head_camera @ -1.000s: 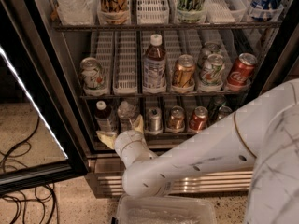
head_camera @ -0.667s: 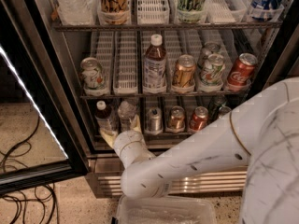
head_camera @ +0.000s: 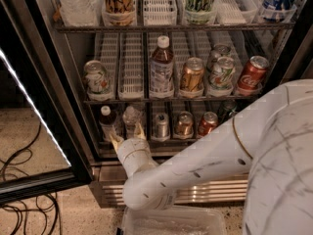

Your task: Pick water bottle from bottom shelf of fridge

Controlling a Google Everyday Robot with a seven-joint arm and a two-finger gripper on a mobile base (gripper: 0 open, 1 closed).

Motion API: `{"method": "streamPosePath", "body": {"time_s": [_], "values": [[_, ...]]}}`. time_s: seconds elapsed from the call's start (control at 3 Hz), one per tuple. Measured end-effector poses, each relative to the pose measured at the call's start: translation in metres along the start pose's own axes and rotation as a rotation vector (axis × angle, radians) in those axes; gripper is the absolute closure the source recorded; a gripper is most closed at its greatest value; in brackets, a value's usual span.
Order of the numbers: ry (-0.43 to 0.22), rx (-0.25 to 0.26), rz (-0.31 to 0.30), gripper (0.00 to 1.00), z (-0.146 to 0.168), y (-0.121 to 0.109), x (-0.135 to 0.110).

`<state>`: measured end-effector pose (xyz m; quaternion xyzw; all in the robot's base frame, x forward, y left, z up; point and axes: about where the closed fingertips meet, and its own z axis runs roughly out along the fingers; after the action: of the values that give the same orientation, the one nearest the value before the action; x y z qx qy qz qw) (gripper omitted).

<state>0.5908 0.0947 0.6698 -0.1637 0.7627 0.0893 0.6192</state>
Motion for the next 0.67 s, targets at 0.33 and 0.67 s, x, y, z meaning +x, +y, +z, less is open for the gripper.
{"method": "streamPosePath", "body": {"time_s": [0.33,0.67], "values": [[-0.008,0.026,0.001,0.38,0.0021,-0.0013,0.0013],[-0.016,0.045,0.000,0.40,0.0045,-0.0019,0.0017]]}}
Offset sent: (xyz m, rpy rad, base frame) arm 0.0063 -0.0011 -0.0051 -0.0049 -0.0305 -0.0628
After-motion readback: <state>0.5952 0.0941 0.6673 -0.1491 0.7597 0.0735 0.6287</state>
